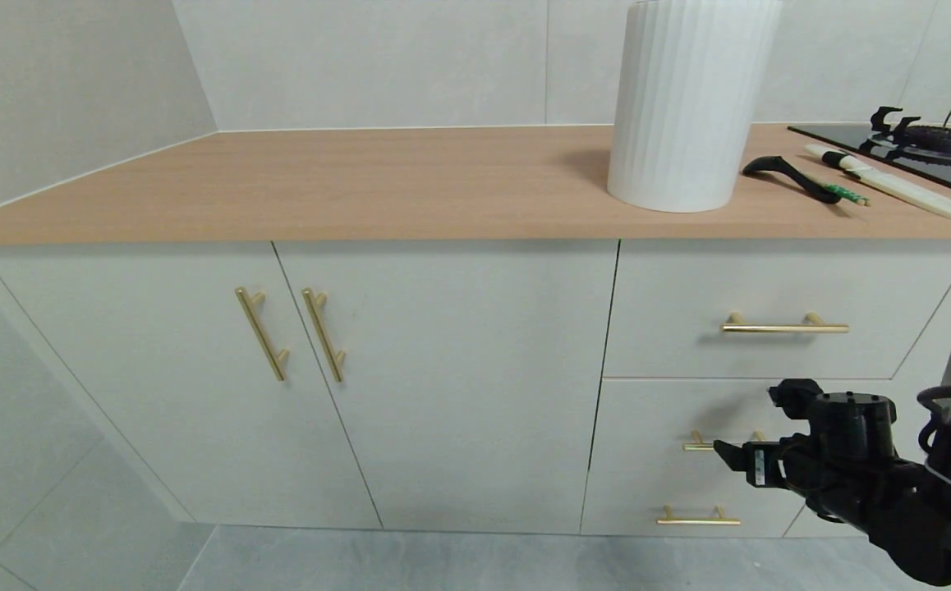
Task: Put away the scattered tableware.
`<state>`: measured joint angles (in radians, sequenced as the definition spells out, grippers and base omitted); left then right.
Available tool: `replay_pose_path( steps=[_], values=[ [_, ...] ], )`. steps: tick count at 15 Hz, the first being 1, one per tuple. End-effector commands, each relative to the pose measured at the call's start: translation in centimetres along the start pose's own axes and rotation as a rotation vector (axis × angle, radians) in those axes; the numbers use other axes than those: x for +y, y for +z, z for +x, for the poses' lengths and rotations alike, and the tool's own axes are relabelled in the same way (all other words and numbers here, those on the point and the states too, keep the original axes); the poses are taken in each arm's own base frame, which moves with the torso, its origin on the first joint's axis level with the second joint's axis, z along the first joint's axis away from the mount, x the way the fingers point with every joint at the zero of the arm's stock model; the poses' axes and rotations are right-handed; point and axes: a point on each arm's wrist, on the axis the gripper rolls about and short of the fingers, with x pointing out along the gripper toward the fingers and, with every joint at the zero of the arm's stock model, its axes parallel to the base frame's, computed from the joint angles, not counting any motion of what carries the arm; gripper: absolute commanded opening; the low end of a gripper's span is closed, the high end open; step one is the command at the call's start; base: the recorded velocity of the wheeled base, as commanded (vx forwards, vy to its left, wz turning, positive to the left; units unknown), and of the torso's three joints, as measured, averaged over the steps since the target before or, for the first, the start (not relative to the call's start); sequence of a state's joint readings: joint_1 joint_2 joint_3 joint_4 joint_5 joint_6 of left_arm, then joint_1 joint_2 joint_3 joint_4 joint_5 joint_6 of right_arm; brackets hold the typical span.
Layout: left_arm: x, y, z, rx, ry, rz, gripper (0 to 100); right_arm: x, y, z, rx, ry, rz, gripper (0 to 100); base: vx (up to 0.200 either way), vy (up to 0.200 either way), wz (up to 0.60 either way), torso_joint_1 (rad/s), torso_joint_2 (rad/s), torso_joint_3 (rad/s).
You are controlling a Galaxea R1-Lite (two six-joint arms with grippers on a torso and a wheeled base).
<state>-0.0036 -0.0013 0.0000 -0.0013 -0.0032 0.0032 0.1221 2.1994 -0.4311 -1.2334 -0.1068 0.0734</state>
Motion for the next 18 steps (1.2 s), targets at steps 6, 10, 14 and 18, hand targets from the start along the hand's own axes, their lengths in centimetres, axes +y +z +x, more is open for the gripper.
replay_pose_path(
  steps=[6,10,14,18],
  values=[
    [0.0,0.0,0.0,0.001,0.001,0.0,100,-0.8,-0.5,2.4,-0.015,-0.078,0.075,100,0.0,0.0,0.0,0.0,0.0,0.0],
    [0.0,0.0,0.0,0.001,0.001,0.0,100,-1.1,-0.8,3.6,-0.016,-0.113,0.085,100,0.0,0.0,0.0,0.0,0.0,0.0],
    [0.0,0.0,0.0,0.001,0.001,0.0,100,-1.0,-1.5,4.2,-0.025,-0.122,0.078,100,0.0,0.0,0.0,0.0,0.0,0.0],
    [0.0,0.0,0.0,0.001,-0.001,0.0,100,-1.0,-2.2,4.2,0.003,-0.122,0.069,100,0.0,0.0,0.0,0.0,0.0,0.0]
  ],
)
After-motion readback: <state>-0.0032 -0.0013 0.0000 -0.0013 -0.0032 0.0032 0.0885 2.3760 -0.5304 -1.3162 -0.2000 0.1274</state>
